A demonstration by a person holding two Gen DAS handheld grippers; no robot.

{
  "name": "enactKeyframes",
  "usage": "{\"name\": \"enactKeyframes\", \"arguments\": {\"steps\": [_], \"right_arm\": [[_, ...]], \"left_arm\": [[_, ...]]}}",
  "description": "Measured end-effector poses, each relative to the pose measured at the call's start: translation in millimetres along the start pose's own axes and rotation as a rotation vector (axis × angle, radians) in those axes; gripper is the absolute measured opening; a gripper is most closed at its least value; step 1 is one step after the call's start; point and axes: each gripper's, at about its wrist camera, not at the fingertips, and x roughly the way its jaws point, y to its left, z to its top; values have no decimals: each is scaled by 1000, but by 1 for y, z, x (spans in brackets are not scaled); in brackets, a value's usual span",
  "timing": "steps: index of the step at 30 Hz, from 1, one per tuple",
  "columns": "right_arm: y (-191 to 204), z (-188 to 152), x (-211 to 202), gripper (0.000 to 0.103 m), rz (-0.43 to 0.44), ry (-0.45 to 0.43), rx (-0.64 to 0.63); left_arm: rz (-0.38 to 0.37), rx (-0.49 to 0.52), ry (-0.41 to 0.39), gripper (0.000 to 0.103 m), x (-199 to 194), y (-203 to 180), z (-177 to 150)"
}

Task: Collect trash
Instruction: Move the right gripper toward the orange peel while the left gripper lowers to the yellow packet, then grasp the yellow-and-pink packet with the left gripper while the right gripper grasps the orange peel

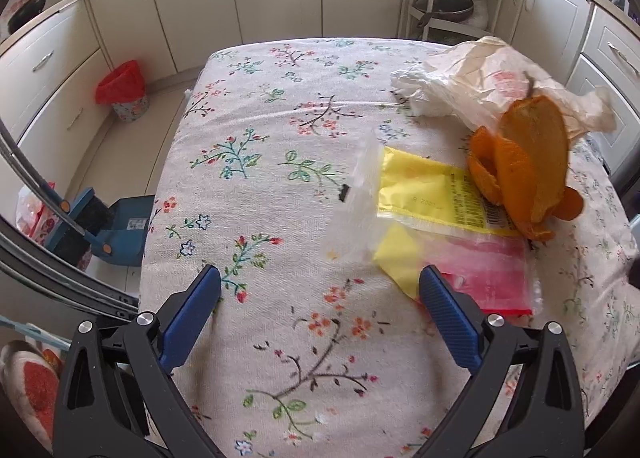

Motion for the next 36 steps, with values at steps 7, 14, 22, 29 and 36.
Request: {"name": "enactKeyframes", "arguments": {"steps": [7,14,22,29,36], "right_arm": [[-2,15,14,80,78,-22,25],[3,28,37,64,86,28,45],[-2,27,55,40,56,85,34],[-2,24,58,17,76,98,25],[-3,24,53,8,123,96,44]], "left_arm": [[-29,47,-78,95,-22,-8,4],[-105,44,-99,95,-25,-14,13],[-147,46,-88,95,-16,-24,22],[-157,68,-75,92,-6,-36,29],[-231,70,-26,33,5,-38,29]]}}
